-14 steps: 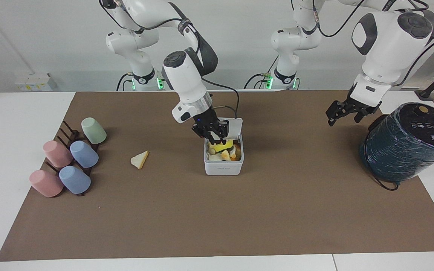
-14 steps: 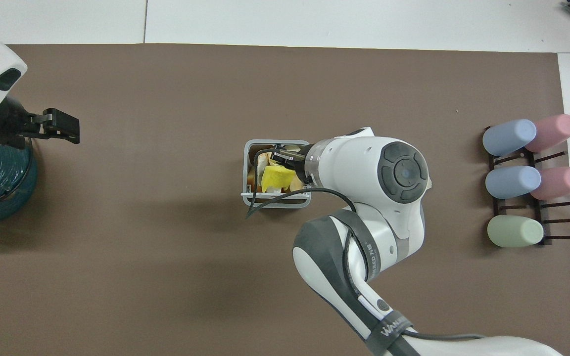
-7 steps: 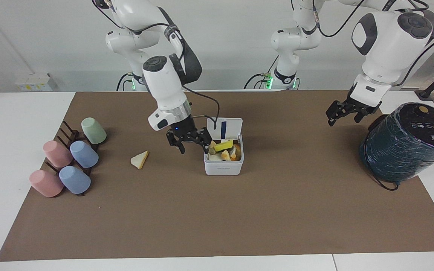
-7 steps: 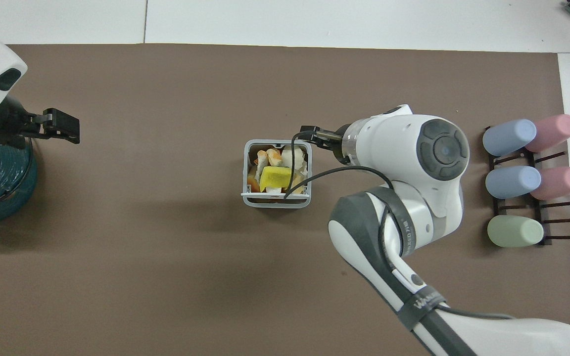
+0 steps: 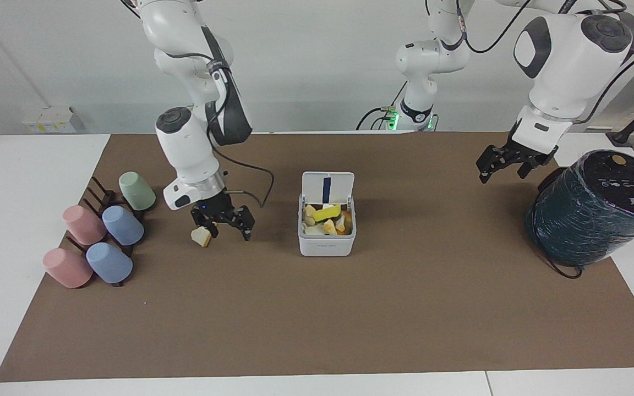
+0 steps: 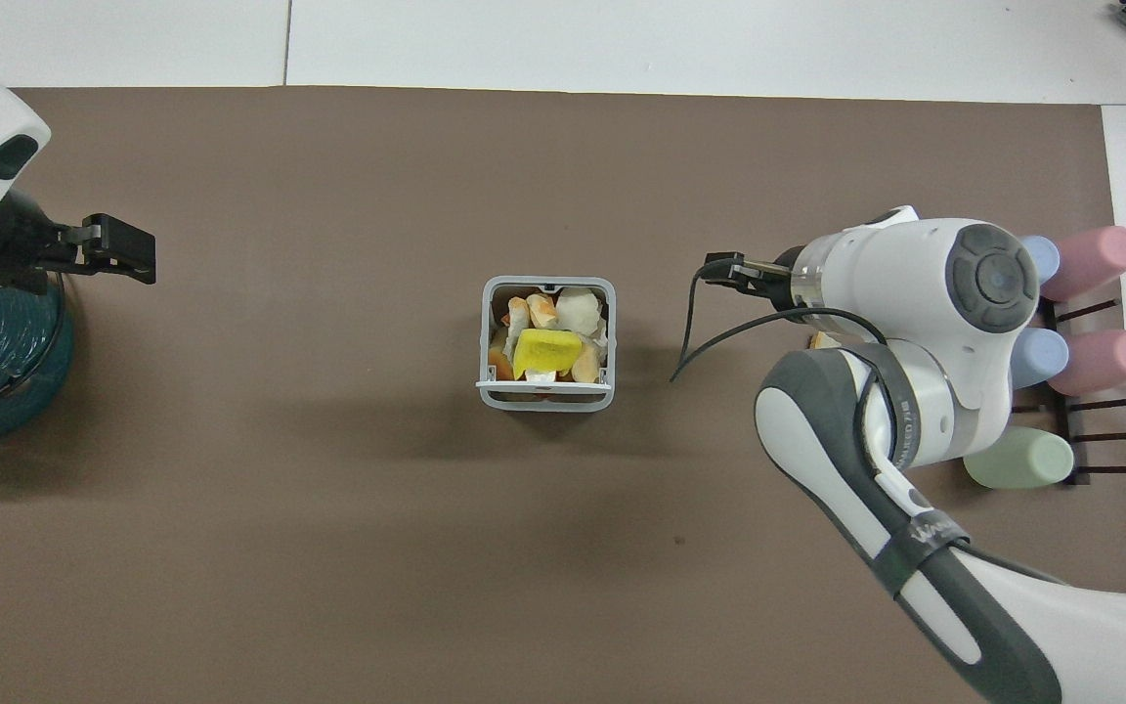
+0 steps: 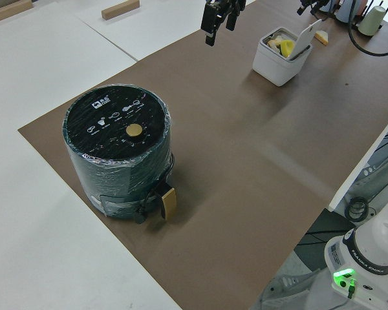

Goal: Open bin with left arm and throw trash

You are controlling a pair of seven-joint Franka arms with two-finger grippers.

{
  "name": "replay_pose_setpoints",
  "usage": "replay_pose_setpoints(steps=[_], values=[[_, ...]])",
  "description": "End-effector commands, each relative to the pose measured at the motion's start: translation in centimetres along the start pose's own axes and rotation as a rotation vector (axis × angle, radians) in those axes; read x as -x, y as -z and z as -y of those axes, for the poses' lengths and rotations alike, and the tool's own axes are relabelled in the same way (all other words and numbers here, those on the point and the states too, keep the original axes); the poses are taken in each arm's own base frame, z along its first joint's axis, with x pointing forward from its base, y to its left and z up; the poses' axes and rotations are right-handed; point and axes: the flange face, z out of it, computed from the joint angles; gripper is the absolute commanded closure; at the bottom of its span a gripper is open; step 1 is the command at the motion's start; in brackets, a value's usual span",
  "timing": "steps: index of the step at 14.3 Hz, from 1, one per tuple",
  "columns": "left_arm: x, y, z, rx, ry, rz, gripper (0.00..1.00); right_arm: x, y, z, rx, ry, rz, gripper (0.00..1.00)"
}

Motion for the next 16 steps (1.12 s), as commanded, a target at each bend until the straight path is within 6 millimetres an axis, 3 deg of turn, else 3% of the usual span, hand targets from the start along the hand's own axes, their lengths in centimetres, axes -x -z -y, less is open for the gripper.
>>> replay_pose_setpoints(steps=[1, 5, 8, 12, 14, 16], values=[[0.8, 0.2, 0.0, -0.025, -0.004, -0.007, 0.00, 2.1, -0.5, -4.0, 0.022, 0.079, -0.043, 0.00], [0.9, 0.2, 0.0, -0.026, -0.006, -0.004, 0.00, 4.1, -2.7, -7.0, 0.044, 0.144, -0.043, 0.00], [0.8, 0.2, 0.1, -0.025, -0.006, -0.006, 0.00, 6.1, -4.3, -8.1, 0.046, 0.157, -0.094, 0.00], [0.9, 0.2, 0.2, -0.026, -0.004, -0.004, 0.00, 6.7, -4.8, -8.2, 0.048, 0.179, -0.094, 0.00], [0.9, 0.2, 0.2, -0.026, -0.004, -0.004, 0.00, 7.5, -5.3, -8.3, 0.049, 0.187, -0.090, 0.27], [0.9, 0.2, 0.4, -0.026, -0.001, -0.004, 0.00, 7.4, -5.2, -8.3, 0.048, 0.172, -0.103, 0.83]])
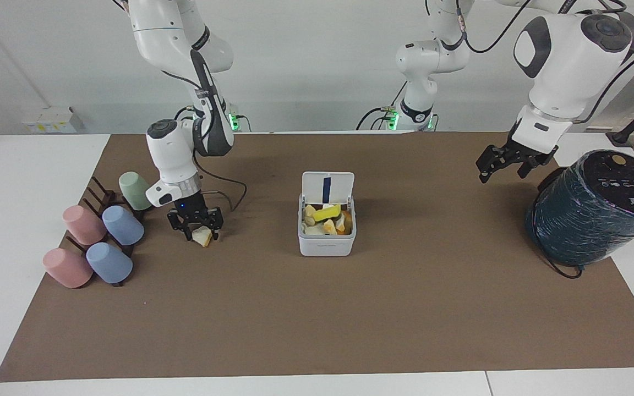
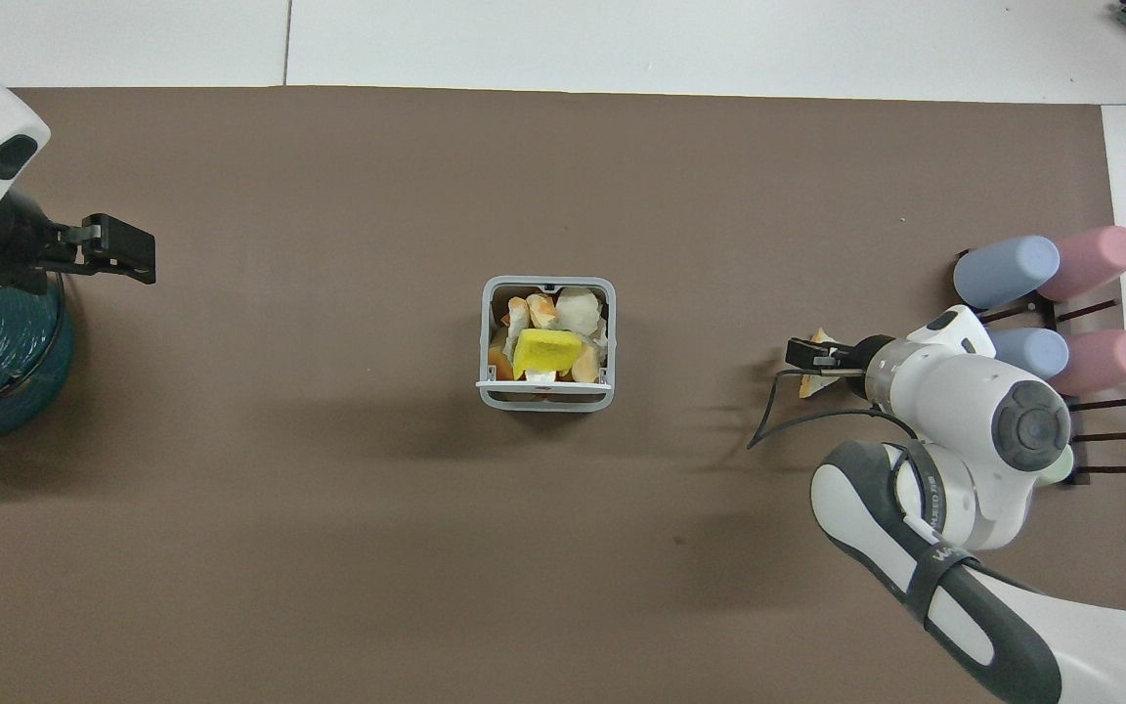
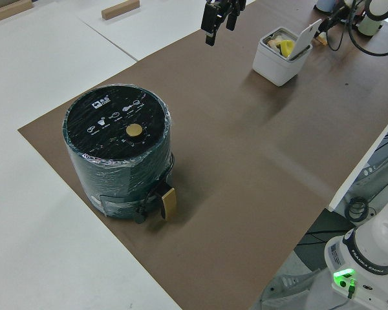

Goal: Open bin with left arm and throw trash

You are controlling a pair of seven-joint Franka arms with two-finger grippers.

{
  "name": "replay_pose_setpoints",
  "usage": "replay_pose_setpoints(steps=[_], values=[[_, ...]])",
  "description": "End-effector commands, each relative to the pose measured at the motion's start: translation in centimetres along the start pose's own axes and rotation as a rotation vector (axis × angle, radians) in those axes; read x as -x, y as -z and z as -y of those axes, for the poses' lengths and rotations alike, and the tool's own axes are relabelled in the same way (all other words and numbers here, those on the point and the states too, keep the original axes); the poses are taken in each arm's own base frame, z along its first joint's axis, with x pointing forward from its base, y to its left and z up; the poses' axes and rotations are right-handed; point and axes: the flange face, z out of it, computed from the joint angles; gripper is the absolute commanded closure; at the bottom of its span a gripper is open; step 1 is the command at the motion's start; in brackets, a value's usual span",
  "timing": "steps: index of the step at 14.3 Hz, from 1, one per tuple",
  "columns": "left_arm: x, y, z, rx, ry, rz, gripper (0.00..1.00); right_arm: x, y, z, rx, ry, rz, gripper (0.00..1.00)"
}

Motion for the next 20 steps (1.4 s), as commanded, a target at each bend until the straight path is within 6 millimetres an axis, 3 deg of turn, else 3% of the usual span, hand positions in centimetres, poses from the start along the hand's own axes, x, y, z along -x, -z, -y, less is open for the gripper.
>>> replay_pose_setpoints(steps=[1, 3, 9, 13, 15, 17, 20], values=[[0.8, 0.2, 0.6, -0.026, 0.000, -0.006, 0.00, 0.5, 0.5, 0.0, 0.000, 0.002, -0.021, 1.00], [0.8, 0.2, 0.5, -0.026, 0.000, -0.006, 0.00, 0.3, 0.9, 0.9, -0.009, -0.070, -0.031, 1.00], [0.9, 0.2, 0.3, -0.026, -0.003, -0.003, 0.00, 0.1, 2.3, 8.8, -0.083, -0.281, -0.047, 1.00], [0.8, 0.2, 0.4, -0.026, -0.002, -0.006, 0.00, -0.7, 3.3, 10.9, -0.113, -0.352, -0.061, 1.00], [0.8, 0.1, 0.5, -0.026, -0.001, -0.004, 0.00, -3.2, 5.9, 12.5, -0.146, -0.431, -0.075, 1.00], [0.8, 0.1, 0.5, -0.026, -0.001, -0.006, 0.00, -6.3, 10.1, 15.5, -0.184, -0.438, -0.078, 1.00], [0.9, 0.0, 0.5, -0.026, -0.002, -0.006, 0.00, -9.4, 13.4, 18.6, -0.146, -0.475, 0.065, 1.00]])
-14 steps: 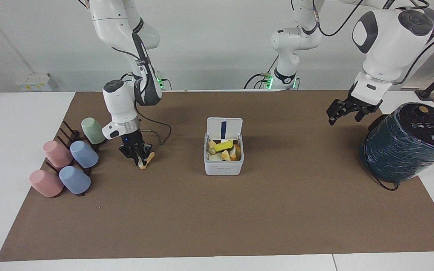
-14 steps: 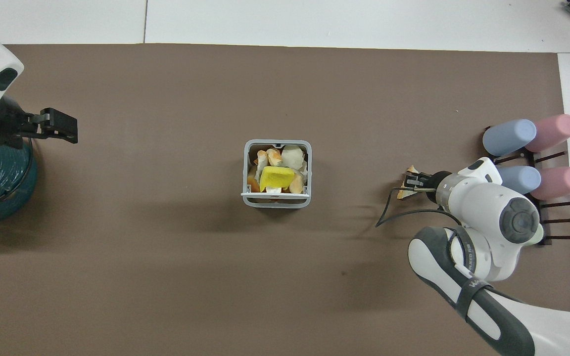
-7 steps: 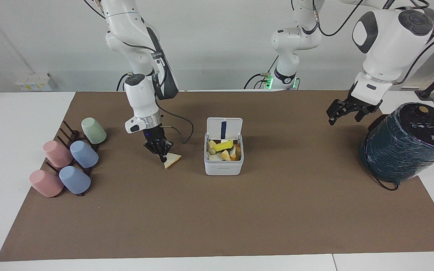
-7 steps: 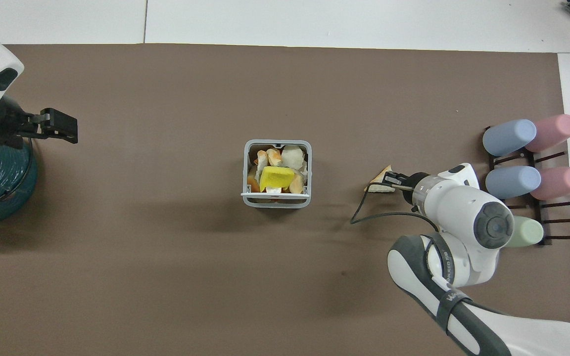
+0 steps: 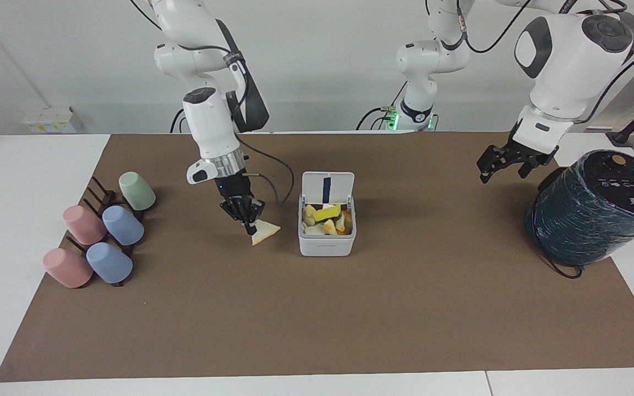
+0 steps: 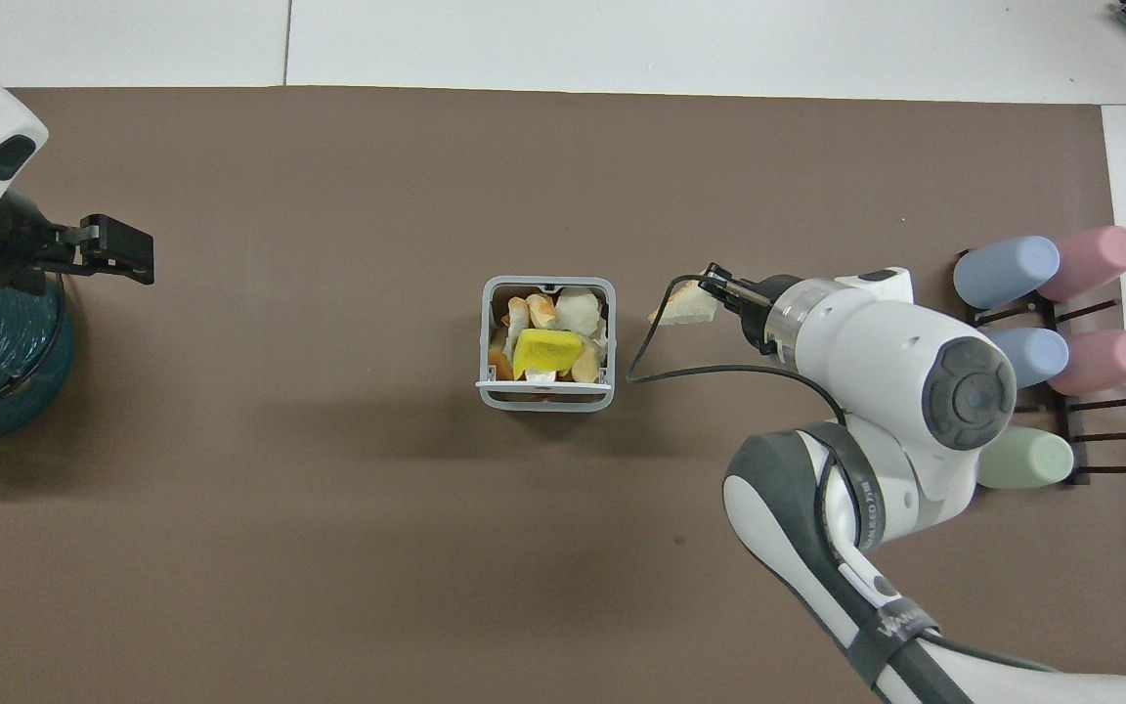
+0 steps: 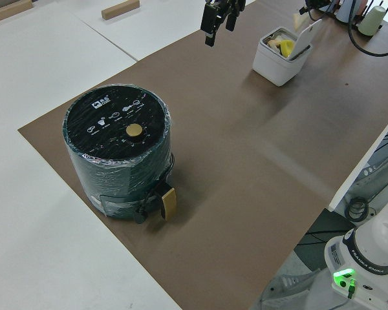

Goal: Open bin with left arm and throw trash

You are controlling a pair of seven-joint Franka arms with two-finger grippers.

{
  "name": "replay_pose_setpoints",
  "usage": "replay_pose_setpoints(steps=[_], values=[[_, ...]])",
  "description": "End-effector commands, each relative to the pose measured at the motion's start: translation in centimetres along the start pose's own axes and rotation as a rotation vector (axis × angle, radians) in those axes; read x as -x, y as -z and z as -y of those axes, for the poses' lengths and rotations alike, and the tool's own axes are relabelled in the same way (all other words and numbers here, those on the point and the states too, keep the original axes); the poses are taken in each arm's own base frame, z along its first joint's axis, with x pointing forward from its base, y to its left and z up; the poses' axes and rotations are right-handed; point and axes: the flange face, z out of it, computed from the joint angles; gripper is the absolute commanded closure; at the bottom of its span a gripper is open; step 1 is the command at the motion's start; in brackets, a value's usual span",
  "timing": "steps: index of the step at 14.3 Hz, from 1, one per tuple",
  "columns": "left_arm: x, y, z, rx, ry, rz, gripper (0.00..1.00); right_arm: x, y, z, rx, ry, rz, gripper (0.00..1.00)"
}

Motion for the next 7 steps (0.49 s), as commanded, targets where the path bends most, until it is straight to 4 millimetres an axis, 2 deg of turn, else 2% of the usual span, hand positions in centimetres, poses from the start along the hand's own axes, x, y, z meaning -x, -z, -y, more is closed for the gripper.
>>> replay_pose_setpoints(steps=[1, 3, 5, 6, 7], values=[[0.9, 0.2, 0.3, -0.025, -0.004, -0.010, 0.00, -0.1, 1.4, 3.9, 0.032, -0.076, 0.081, 1.00], [0.9, 0.2, 0.3, -0.025, -0.003, -0.008, 0.00, 0.4, 1.1, 4.8, 0.027, -0.179, 0.080, 1.00], [0.9, 0.2, 0.3, -0.025, -0.004, -0.010, 0.00, 2.1, 0.1, 7.9, -0.015, -0.209, 0.083, 1.00], [0.9, 0.2, 0.4, -0.025, -0.003, -0.008, 0.00, 2.2, -0.5, 8.6, -0.034, -0.241, 0.077, 1.00], [0.9, 0.2, 0.4, -0.025, -0.003, -0.010, 0.00, 3.5, -1.4, 9.5, -0.045, -0.245, 0.082, 1.00]])
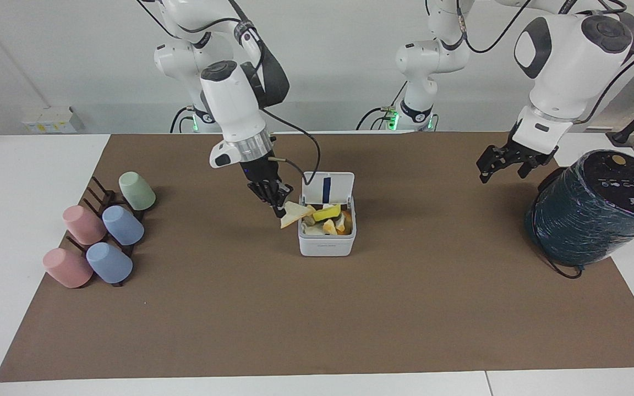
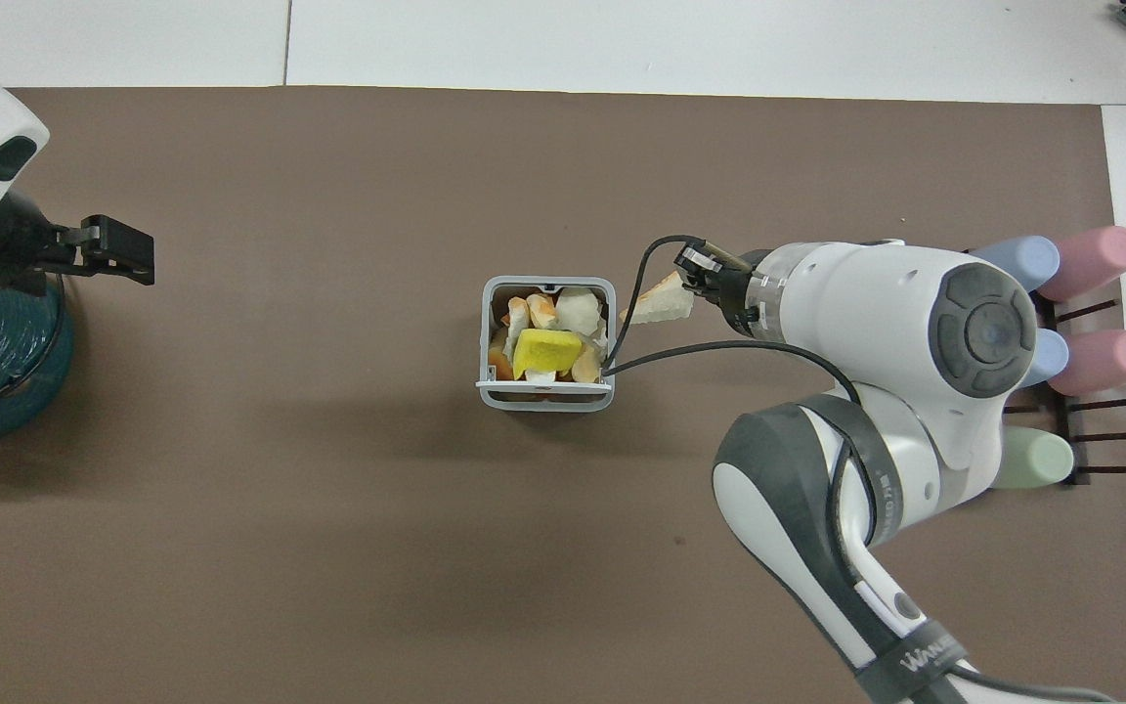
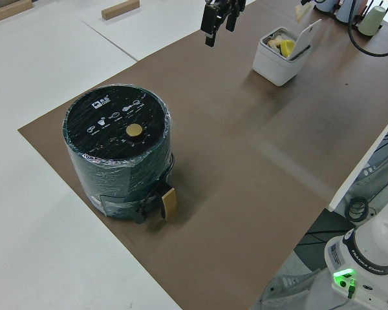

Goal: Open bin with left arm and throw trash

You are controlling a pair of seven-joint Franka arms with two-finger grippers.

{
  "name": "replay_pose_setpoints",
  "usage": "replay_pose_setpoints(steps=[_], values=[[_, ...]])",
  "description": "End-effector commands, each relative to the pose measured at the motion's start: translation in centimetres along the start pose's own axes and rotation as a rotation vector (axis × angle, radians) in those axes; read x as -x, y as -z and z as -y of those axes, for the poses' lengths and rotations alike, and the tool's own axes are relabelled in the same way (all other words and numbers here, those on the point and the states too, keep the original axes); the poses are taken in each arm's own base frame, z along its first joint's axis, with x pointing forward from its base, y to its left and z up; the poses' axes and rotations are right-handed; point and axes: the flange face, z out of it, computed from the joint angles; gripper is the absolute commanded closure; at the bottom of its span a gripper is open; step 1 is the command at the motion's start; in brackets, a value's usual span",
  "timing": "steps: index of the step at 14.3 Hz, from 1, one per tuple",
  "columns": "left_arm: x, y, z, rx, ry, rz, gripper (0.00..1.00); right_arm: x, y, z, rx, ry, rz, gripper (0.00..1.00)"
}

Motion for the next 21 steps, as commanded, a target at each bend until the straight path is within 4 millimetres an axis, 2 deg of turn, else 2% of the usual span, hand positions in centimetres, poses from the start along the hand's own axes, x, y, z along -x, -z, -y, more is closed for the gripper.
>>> replay_pose_setpoints(steps=[1, 4, 9, 10, 11, 12, 16, 19, 21], values=[[0.9, 0.2, 0.4, -0.025, -0.003, -0.009, 0.00, 2.1, -3.2, 2.1, -0.032, -0.030, 0.018, 1.00], [0.9, 0.2, 0.4, -0.025, -0.003, -0.012, 0.00, 4.2, -5.6, 2.4, -0.021, 0.006, 0.030, 1.00], [0.9, 0.2, 0.5, -0.025, -0.002, -0.012, 0.00, 5.0, -6.9, 1.2, -0.013, 0.020, 0.030, 1.00], [0.9, 0.2, 0.5, -0.025, -0.002, -0.012, 0.00, 4.5, -6.8, 1.2, -0.021, 0.014, 0.023, 0.73], [0.9, 0.2, 0.5, -0.025, -0.002, -0.012, 0.00, 4.2, -6.5, 1.3, -0.028, 0.010, 0.019, 0.27], [0.9, 0.2, 0.5, -0.025, -0.002, -0.012, 0.00, 3.8, -6.3, 1.4, -0.033, 0.007, 0.014, 0.00], [0.9, 0.1, 0.4, -0.025, -0.003, -0.009, 0.00, 2.6, -2.4, 2.1, -0.075, 0.015, -0.020, 0.00], [0.9, 0.1, 0.4, -0.025, -0.003, -0.009, 0.00, -0.4, 0.0, 0.8, -0.046, 0.126, -0.040, 0.00], [0.9, 0.1, 0.4, -0.025, -0.003, -0.009, 0.00, -3.1, 2.0, -0.9, 0.003, 0.239, -0.039, 0.00]])
